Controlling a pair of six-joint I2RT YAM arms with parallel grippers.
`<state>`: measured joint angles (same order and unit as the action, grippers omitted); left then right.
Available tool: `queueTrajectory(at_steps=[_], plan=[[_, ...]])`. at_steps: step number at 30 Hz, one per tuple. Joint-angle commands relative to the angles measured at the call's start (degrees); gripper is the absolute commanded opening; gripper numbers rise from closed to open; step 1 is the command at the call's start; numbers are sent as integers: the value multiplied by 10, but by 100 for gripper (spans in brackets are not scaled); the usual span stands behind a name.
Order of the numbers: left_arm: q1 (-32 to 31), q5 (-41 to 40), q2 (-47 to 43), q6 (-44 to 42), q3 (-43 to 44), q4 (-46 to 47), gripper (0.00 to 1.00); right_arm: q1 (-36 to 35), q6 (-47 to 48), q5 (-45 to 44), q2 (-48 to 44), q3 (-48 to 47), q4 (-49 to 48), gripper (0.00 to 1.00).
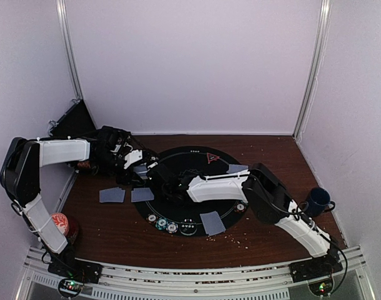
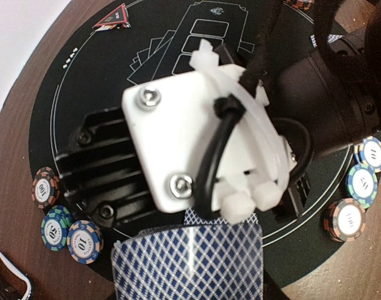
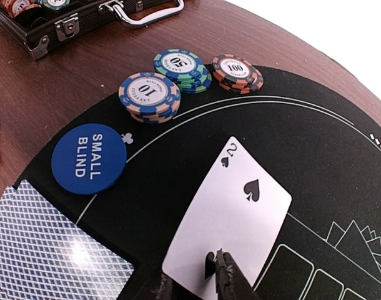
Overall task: Distribute texas hold em gaming equipment
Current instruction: Flop the poker card in the community card area.
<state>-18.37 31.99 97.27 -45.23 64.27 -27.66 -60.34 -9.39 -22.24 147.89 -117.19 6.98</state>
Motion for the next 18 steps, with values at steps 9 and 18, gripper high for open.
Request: queueTrajectory(at_steps=[9, 18], plan=[[4, 16, -17, 3, 16, 4, 42, 3, -4, 9, -21, 4, -10, 31], [4, 17, -18, 2, 16, 4, 42, 3, -6, 7, -43, 42, -19, 36]])
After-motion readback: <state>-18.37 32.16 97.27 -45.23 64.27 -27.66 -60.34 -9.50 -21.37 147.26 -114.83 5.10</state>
